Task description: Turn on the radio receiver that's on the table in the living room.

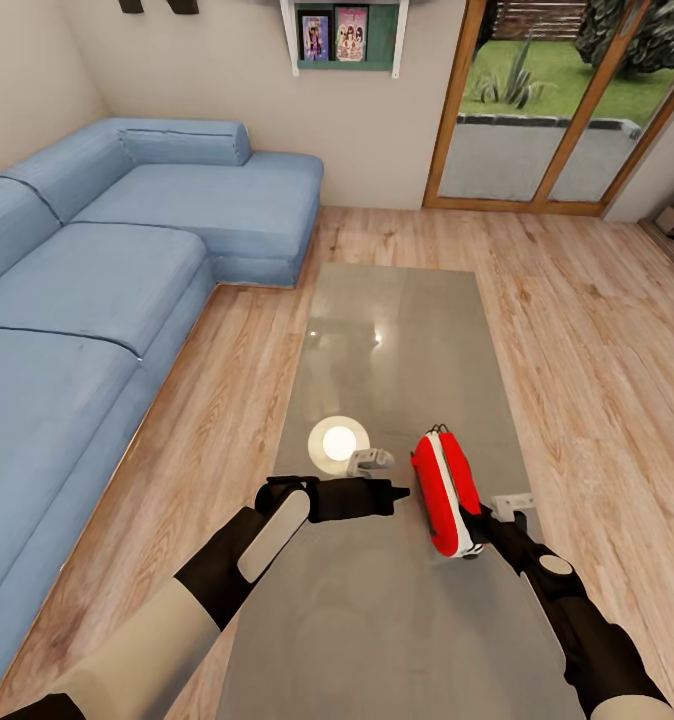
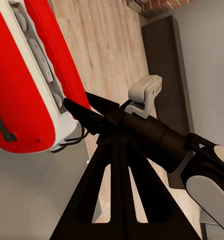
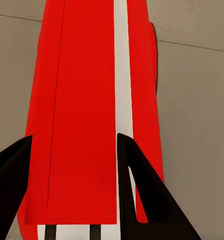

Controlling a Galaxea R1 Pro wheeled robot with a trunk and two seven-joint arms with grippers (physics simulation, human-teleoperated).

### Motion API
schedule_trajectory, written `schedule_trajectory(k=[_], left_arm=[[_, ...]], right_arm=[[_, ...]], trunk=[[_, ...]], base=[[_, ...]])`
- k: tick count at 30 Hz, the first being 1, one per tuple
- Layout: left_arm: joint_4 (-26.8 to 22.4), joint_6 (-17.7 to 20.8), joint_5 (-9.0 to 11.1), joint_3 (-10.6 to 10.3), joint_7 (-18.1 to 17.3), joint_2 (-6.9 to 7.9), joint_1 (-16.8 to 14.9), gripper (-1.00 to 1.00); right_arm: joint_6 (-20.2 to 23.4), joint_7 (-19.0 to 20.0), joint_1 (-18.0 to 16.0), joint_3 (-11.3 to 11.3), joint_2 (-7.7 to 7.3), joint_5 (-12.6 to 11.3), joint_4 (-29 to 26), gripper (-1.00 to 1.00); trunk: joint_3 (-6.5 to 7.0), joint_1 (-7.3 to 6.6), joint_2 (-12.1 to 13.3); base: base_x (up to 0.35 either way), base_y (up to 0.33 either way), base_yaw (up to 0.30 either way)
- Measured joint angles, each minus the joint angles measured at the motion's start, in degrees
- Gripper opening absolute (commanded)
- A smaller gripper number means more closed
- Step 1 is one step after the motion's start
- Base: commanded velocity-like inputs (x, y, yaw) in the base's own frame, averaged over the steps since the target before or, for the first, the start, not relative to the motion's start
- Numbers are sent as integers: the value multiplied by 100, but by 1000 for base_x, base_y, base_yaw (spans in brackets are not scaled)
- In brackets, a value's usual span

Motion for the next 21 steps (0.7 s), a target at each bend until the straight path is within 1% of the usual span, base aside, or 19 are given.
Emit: schedule_trajectory(k=[21], left_arm=[[-4,0,-14,-16,0,-35,0,-100]], right_arm=[[4,37,-1,-2,-2,9,2,-100]], trunk=[[0,0,0]], base=[[0,0,0]])
